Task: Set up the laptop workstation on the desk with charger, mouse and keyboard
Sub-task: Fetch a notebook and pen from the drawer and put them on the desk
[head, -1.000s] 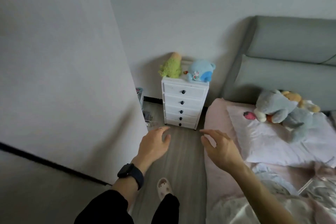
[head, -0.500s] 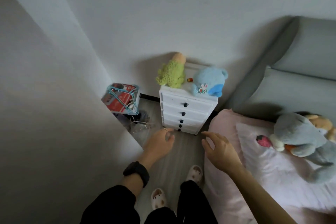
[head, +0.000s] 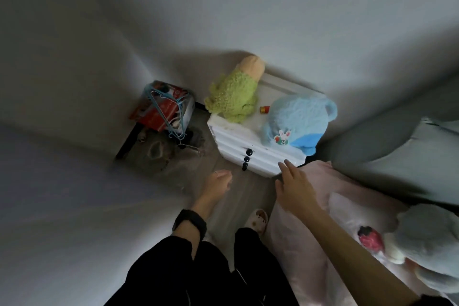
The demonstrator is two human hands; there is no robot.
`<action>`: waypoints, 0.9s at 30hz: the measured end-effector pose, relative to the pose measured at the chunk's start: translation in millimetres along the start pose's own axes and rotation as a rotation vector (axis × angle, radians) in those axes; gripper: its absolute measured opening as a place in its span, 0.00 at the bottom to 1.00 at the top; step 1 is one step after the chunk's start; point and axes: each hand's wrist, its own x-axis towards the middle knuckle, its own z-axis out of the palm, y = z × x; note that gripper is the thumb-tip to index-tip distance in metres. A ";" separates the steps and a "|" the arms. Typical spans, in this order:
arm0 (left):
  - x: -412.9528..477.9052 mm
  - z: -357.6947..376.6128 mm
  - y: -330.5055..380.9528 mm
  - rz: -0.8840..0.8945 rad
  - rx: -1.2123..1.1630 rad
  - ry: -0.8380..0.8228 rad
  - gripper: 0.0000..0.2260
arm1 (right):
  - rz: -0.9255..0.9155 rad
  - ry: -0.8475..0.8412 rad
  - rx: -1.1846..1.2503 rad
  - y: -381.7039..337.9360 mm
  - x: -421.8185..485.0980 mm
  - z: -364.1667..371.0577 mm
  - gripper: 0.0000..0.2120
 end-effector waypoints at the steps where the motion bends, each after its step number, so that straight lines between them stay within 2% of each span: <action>1: 8.3 6.1 4.6 -0.036 -0.030 -0.005 0.07 | -0.008 -0.005 -0.031 4.7 10.4 0.1 0.27; 3: 27.8 17.8 11.4 -0.129 -0.136 -0.012 0.03 | -0.015 -0.011 -0.104 12.0 28.8 1.7 0.29; 6: 59.2 33.1 18.3 -0.262 -0.307 -0.018 0.07 | -0.023 -0.058 -0.168 21.5 49.4 10.7 0.33; 9: 89.4 49.5 22.6 -0.340 -0.438 -0.032 0.07 | 0.006 -0.074 -0.140 28.7 54.1 28.3 0.39; 11: 107.0 59.0 28.0 -0.356 -0.482 -0.047 0.08 | 0.025 -0.056 -0.127 30.4 53.6 36.1 0.41; 18: 143.6 81.0 29.4 -0.372 -0.604 -0.029 0.05 | 0.037 -0.103 -0.128 35.4 60.5 41.8 0.40; 23: 141.5 87.1 19.5 -0.387 -0.670 -0.027 0.03 | 0.058 -0.122 -0.162 33.5 61.9 38.9 0.42; 27: 133.2 86.1 4.8 -0.390 -0.644 0.036 0.06 | 0.080 -0.167 -0.174 26.0 62.5 38.8 0.43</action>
